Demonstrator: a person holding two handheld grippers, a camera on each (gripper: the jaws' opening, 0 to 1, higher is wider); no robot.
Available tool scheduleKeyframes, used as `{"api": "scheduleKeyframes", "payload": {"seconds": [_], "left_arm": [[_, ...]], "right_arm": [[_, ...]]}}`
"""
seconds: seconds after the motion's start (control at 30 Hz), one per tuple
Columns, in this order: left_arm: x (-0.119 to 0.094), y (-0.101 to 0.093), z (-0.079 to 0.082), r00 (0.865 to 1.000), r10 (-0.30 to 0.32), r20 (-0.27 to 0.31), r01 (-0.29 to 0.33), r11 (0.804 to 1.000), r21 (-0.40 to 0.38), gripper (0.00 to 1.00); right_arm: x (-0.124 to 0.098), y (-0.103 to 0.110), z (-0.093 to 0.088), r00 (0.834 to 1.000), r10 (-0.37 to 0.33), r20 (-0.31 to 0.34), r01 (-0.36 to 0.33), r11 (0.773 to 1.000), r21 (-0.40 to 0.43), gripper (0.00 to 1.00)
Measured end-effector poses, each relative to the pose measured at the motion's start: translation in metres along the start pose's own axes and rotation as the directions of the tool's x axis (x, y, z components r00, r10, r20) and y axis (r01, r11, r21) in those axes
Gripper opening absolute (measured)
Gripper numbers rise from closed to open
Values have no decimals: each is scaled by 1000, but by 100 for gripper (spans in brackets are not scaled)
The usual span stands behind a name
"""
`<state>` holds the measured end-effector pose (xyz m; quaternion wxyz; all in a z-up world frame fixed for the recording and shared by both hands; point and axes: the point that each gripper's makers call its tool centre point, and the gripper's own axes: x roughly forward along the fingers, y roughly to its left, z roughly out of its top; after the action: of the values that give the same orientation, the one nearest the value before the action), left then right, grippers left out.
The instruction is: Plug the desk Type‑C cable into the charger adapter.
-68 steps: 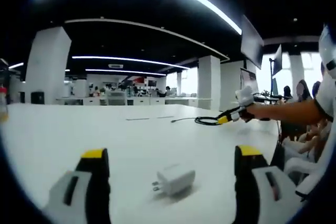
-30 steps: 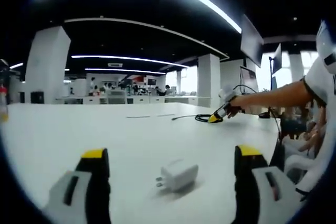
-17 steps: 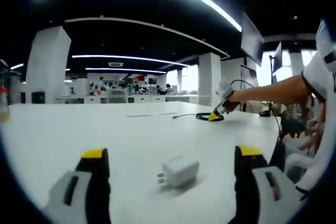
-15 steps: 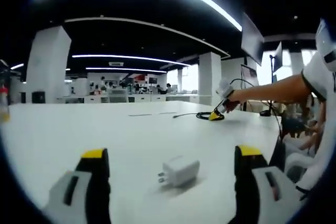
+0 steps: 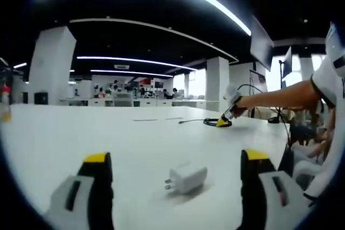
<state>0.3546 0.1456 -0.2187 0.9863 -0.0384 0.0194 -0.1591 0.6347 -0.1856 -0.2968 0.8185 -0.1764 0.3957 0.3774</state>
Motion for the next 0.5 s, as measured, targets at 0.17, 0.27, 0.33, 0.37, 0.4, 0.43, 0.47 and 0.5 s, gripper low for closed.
{"api": "scheduleKeyframes", "payload": {"seconds": [0.17,0.27,0.33,0.37,0.4,0.43,0.47,0.5], "left_arm": [[0,0,2,1000,4,-5,-3,1000,16,100],[0,0,2,1000,6,-3,-6,1000,11,100],[-1,0,2,1000,9,-3,-9,1000,8,100],[-1,1,2,1000,9,-2,-9,1000,8,100],[-2,-1,2,1000,10,-1,-10,1000,10,100],[-2,-2,2,1000,10,-3,-10,1000,11,100],[-2,-2,2,1000,9,-3,-9,1000,14,100],[-2,-2,3,1000,9,-3,-9,1000,17,100]], "right_arm": [[0,2,0,1000,7,0,-7,1000,-16,4],[-1,3,0,1000,10,4,-9,1000,-20,4],[0,0,0,1000,7,13,-7,1000,-19,4],[0,0,-1,1000,6,17,-6,1000,-21,4],[0,0,-1,1000,7,21,-6,1000,-21,4],[-1,2,-2,1000,8,24,-8,1000,-23,4],[-2,1,-1,1000,11,27,-10,1000,-26,4],[-2,1,-1,999,14,31,-13,999,-29,4]]}}
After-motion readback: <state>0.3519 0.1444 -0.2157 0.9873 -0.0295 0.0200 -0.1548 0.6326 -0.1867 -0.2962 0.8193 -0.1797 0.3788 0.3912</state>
